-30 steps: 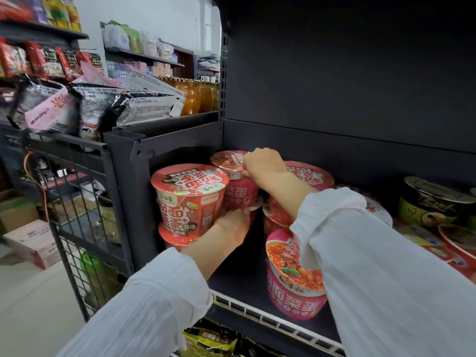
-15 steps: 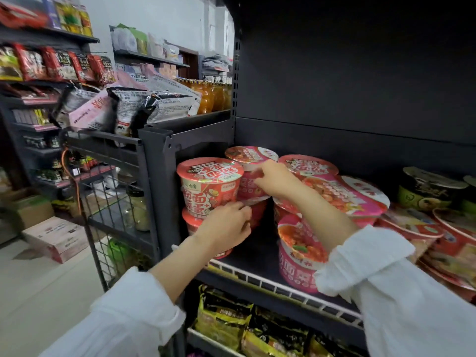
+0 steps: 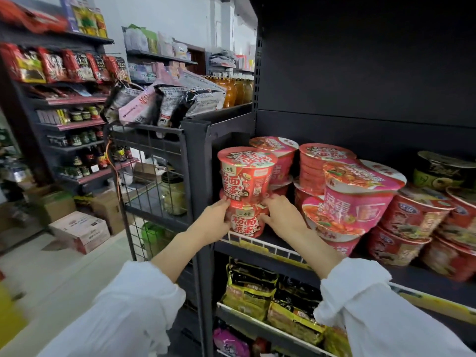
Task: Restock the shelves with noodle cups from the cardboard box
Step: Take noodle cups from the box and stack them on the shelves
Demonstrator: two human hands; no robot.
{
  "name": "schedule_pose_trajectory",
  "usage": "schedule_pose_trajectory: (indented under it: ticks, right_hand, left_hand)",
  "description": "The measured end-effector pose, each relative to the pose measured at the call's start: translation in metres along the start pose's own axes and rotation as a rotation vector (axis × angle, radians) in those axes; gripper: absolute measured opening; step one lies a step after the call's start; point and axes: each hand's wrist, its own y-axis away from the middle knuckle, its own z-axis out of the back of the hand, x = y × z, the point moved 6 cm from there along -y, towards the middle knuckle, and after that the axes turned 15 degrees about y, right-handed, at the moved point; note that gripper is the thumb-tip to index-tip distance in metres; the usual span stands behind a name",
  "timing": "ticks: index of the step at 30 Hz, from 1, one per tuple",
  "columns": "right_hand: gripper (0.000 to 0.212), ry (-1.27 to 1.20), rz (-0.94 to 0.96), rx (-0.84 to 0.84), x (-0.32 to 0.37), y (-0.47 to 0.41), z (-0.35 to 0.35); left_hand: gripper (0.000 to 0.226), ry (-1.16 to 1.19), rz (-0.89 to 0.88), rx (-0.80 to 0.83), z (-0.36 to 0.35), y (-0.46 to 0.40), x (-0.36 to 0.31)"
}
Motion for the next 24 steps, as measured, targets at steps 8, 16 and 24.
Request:
schedule_pose_trajectory:
  ticks: [8,16,24]
  right_hand:
    - [0.032,0.094,-0.015,-0.146,-0.011,0.013,0.006]
    - [0.031,-0.004,-0.021,-0.15,0.001,0.009,0.007]
    - [0.036,-0.162,-0.107,-0.459,-0.01,0.003,0.07]
  left_hand:
    - [0.054,0.02,-0.056,-0.015,-0.008,-0.013,-0.007]
    - [0.054,0.085,-0.028,-0.055,0.0,-0.023,0.008]
    - [0.036,-0.503,-0.318,-0.105,-0.013,-0.018,-0.008]
